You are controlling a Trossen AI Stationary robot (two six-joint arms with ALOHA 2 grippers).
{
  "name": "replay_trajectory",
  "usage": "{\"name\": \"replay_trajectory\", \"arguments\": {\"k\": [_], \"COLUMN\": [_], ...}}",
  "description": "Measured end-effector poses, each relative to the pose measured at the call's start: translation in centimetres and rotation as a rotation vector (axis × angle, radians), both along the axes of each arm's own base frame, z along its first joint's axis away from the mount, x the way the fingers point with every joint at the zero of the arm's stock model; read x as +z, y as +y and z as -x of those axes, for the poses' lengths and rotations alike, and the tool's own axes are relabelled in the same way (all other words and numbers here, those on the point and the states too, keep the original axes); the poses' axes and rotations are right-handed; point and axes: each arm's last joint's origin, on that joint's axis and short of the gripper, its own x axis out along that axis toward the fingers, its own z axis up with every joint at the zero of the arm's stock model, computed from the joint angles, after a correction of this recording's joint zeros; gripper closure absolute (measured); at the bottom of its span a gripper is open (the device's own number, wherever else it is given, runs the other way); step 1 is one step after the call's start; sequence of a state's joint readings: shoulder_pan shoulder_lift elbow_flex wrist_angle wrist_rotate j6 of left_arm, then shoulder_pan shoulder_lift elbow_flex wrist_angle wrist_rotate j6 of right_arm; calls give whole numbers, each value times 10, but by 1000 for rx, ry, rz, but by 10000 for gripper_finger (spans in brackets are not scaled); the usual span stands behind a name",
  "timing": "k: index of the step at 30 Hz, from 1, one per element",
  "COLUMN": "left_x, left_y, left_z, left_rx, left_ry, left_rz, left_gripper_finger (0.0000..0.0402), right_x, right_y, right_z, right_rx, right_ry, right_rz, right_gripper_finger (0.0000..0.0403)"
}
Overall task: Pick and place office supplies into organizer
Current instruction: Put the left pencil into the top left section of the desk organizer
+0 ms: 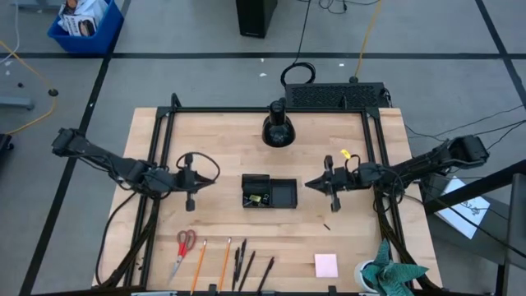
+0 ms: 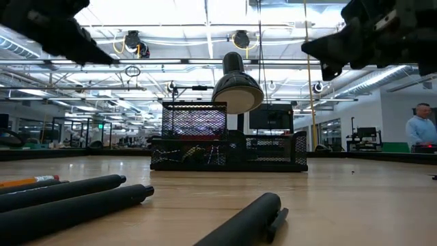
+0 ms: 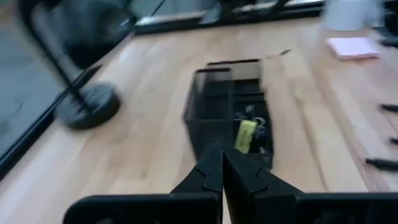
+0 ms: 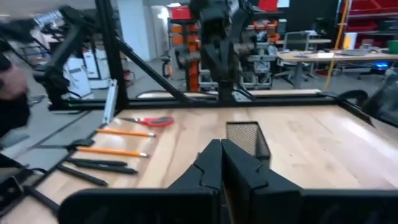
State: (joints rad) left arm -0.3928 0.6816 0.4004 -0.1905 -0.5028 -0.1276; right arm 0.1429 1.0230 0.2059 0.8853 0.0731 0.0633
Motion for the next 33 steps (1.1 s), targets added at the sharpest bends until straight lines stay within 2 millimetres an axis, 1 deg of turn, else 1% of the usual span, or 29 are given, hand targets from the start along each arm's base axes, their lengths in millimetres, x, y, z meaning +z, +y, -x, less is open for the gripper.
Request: {"name": "replay_trajectory", "arguments": {"k": [3,6,9,11,16,20,22,25,29,33], "left_x": [23,46,58,60,44,26,19,8,-5,-17], "left_y": [-11,-31,-54,-69,-112,-147,-159,-175,-189,-193], "left_z": [-4,-13,-25,-33,-51,-59,-62,-68,-75,-79], "left_rx": [82,119,177,246,400,506,566,636,729,762], "left_ry": [65,142,272,372,659,782,789,736,696,741], "left_rz": [16,15,45,92,279,422,488,618,774,783], "left_gripper_finger": [400,400,400,400,401,401,401,401,399,396], "right_x": [0,1,2,2,0,-3,-4,-4,-4,-4], "right_y": [-3,-6,-8,-9,-9,-9,-9,-9,-9,-9], "right_z": [1,1,1,1,1,1,1,1,1,1], "right_rx": [-18,-8,25,37,39,39,41,41,40,40], "right_ry": [-4,-14,-18,-25,1,35,43,47,51,55], "right_rz": [27,57,64,63,37,24,17,-5,-13,-47], "right_gripper_finger": [403,403,403,403,403,403,403,403,403,403]}}
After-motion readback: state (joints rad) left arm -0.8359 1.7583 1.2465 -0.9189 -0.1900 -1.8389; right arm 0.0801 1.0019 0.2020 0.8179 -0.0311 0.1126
